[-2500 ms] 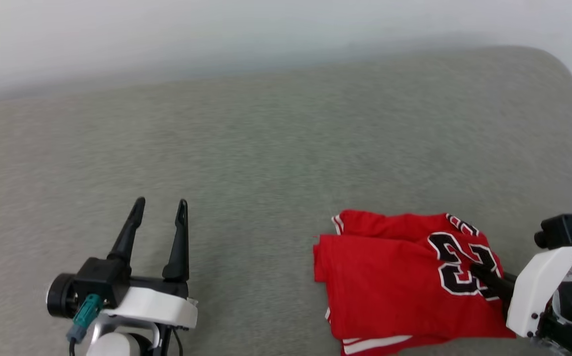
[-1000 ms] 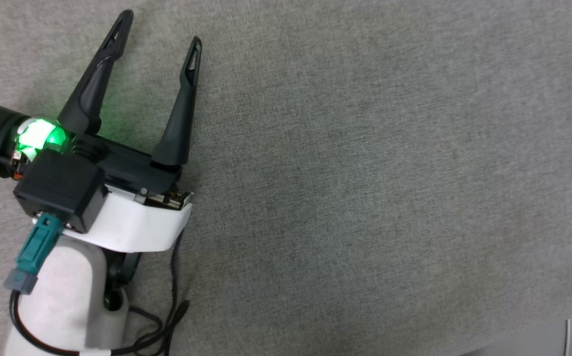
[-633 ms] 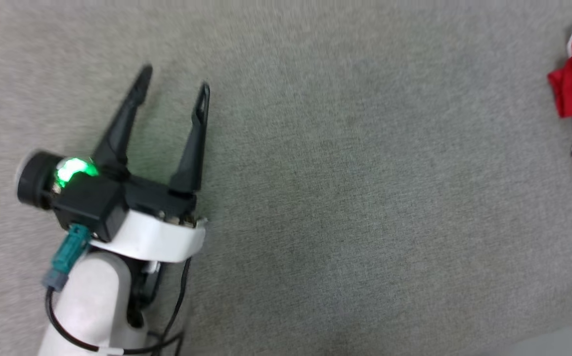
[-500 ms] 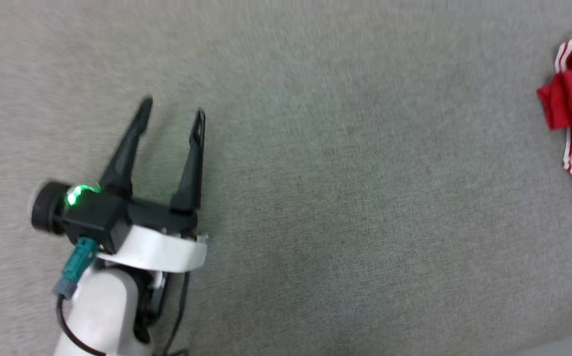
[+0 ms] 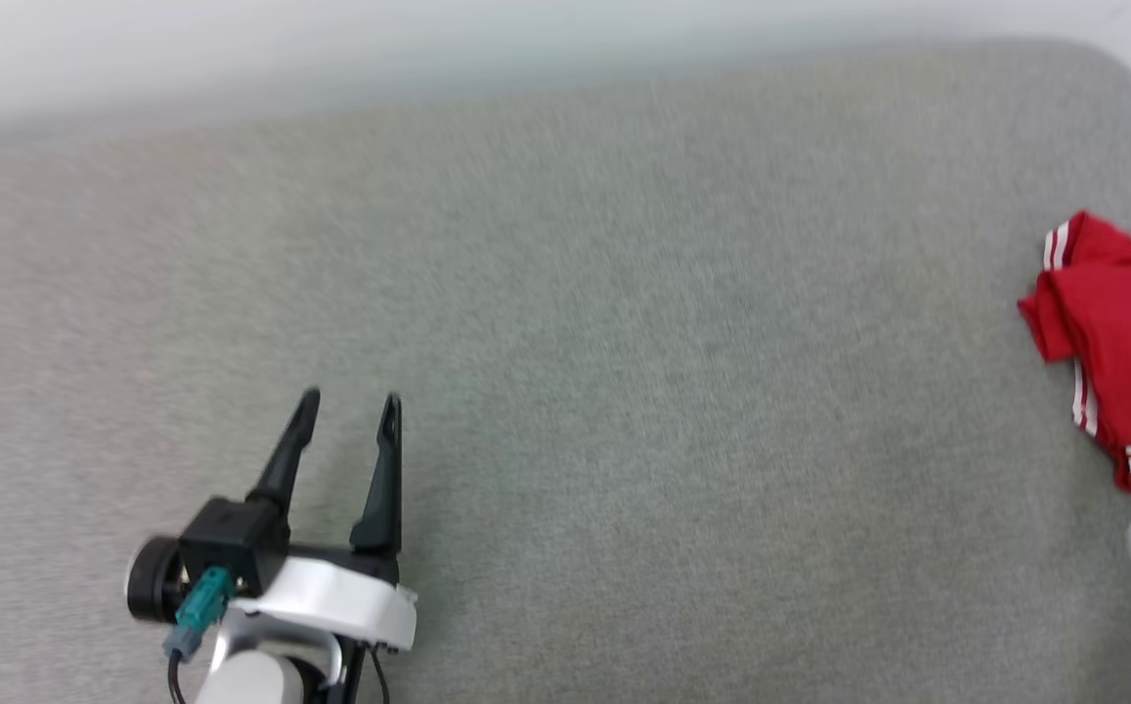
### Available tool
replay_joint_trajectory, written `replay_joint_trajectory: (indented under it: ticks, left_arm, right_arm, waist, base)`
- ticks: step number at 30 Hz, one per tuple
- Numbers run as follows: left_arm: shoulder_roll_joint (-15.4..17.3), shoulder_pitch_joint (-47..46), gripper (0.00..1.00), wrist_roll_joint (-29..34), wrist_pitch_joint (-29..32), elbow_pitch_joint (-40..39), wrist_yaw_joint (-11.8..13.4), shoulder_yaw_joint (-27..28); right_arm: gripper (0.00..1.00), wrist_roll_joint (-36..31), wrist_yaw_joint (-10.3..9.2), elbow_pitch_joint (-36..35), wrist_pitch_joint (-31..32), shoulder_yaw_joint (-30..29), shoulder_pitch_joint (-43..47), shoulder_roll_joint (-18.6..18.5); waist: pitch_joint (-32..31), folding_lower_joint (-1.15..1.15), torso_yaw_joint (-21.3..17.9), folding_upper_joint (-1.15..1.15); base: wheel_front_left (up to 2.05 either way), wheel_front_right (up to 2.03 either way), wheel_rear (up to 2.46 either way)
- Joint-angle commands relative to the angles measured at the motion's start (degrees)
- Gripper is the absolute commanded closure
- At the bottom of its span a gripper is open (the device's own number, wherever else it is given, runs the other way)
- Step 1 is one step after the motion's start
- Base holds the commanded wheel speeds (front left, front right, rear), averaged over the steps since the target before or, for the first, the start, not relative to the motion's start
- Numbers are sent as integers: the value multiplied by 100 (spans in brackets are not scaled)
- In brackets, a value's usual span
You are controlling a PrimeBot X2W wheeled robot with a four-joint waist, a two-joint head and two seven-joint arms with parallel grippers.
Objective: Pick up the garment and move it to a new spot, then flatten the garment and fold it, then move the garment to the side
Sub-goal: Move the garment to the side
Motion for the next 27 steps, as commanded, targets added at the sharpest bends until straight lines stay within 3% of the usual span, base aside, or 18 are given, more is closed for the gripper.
replay_joint_trajectory:
  ticks: [1, 14, 27]
  left_arm:
    - [-37, 125, 0, -47, -38, 113, 30, 32]
    - [-65, 653, 0, -187, -110, 705, 76, 322]
    - [10, 994, 0, -35, -115, 587, -51, 603]
  right_arm:
    - [0, -33, -9, -192, 15, 89, 265, 137]
    - [0, -183, -9, -2068, 586, 707, 1737, 1210]
    - [0, -270, -8, -4088, 1414, 823, 2939, 1502]
  waist:
    - [-402, 2, 189, 0]
    - [-1309, 2, 696, 0]
    - [-1581, 2, 779, 0]
  base:
    - [0, 0, 0]
    - [0, 0, 0]
    - [0, 0, 0]
